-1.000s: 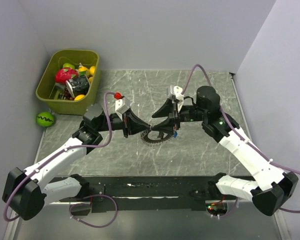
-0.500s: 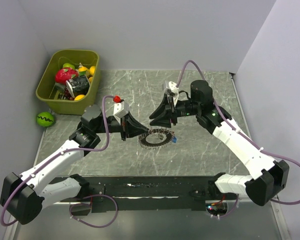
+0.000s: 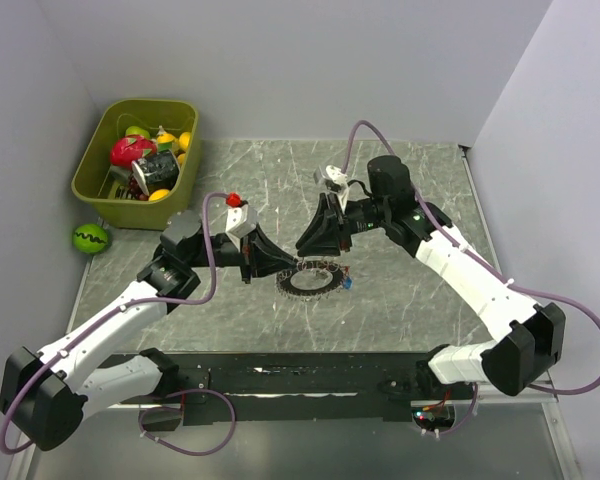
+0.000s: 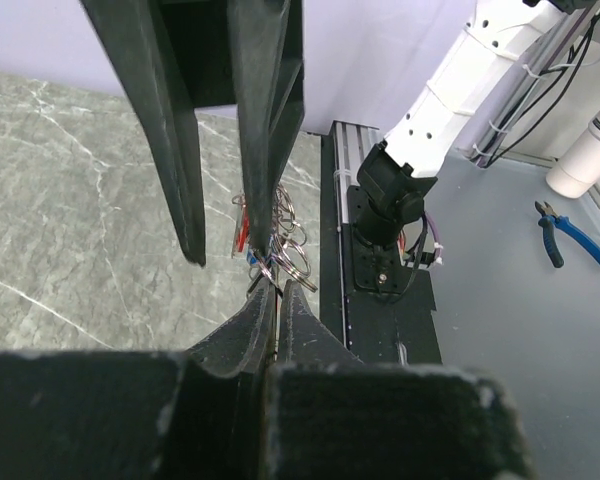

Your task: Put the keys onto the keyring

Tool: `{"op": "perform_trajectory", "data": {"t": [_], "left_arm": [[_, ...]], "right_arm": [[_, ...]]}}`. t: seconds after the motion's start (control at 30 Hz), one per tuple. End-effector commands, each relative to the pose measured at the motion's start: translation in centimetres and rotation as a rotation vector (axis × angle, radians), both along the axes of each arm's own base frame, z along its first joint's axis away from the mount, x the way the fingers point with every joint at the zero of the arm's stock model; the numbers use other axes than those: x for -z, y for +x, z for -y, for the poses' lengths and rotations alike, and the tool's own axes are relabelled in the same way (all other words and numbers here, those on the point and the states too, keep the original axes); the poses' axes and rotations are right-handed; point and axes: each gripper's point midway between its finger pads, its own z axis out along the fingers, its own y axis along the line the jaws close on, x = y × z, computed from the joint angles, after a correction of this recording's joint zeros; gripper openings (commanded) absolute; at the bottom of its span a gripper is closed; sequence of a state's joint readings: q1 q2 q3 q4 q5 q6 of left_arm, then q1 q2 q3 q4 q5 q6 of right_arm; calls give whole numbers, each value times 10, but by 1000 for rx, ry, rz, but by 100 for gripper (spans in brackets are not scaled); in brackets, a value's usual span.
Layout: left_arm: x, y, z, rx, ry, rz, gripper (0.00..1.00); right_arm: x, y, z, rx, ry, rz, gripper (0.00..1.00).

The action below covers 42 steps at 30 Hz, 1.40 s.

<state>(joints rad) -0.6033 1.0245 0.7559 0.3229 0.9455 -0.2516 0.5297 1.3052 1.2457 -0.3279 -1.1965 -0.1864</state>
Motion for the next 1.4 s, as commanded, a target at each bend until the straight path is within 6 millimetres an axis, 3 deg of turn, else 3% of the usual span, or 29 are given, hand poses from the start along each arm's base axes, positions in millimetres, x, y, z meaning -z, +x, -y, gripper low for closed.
{"op": "perform_trajectory", "data": {"t": [0.0,0.37,0.8,1.07,1.23,1.37], "left_arm": [[-37,-9,-3,21,-71,122,1],[-39,-8,-4,6,-78,128,1],[-41,-7,-5,-10,-82,133,1],[-41,-8,-3,6,-90,122,1],[-42,-1,-3,-29,-75,113,1],[-41,12,-4,-100,-44,95,15]], "right_arm": [[-10,-4,1,-45,17,21,32],[-10,-9,2,-76,23,19,11],[-11,-17,3,-116,28,8,18],[-11,-16,-1,-122,20,-13,0],[-14,-14,-2,-91,11,-4,0],[-17,0,-2,24,-12,29,0]]}}
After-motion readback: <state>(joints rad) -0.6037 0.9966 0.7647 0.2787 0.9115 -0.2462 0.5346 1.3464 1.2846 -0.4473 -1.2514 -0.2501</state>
